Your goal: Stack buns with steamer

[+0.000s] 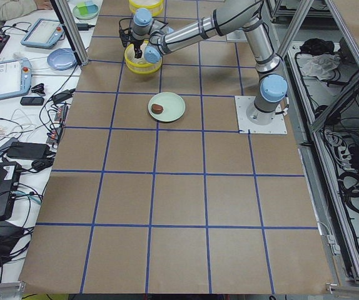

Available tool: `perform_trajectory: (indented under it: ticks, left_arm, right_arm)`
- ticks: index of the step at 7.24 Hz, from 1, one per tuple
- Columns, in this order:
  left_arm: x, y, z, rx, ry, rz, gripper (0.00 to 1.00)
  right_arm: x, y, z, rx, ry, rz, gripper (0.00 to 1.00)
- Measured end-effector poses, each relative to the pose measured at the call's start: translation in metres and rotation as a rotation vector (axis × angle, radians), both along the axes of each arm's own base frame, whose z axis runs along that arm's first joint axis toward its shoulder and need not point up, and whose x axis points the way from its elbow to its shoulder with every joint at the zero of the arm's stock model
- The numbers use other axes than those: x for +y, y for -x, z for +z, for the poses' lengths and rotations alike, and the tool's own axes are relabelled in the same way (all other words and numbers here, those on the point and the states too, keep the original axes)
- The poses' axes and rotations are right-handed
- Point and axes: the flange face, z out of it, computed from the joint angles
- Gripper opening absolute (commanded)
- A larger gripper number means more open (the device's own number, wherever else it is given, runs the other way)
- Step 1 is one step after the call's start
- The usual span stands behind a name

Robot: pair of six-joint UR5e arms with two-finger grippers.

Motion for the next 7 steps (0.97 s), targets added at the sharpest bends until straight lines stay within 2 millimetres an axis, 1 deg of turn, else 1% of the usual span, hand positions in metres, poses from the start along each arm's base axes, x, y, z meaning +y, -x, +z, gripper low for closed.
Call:
perform_trajectory:
  ticks: [1, 2, 3, 4, 5, 6, 7]
  left_arm:
    - [0.001, -0.002, 0.008, -0.013, 0.013, -0.027, 1.00]
    - [0.001, -0.012, 0.020, -0.069, 0.018, -0.072, 1.00]
    - [0.000, -0.040, 0.031, -0.177, -0.009, -0.108, 1.00]
    - [0.001, -0.076, 0.040, -0.273, -0.058, -0.136, 1.00]
    - [0.002, -0.121, 0.049, -0.330, -0.122, -0.162, 1.00]
    - [0.006, -0.161, 0.054, -0.361, -0.173, -0.198, 1.00]
    - [0.013, -0.195, 0.053, -0.398, -0.215, -0.256, 1.00]
  right_arm:
    - [0.000, -0.022, 0.010, 0.009, 0.007, -0.004, 0.00]
    - [0.001, -0.048, 0.018, 0.007, 0.009, -0.024, 0.00]
    - [0.003, -0.080, 0.027, 0.000, 0.012, -0.053, 0.00]
    - [0.005, -0.113, 0.032, -0.009, 0.014, -0.081, 0.00]
    - [0.007, -0.153, 0.033, -0.018, 0.018, -0.108, 0.00]
    - [0.011, -0.194, 0.035, -0.029, 0.024, -0.134, 0.00]
    - [0.016, -0.235, 0.033, -0.040, 0.026, -0.167, 0.00]
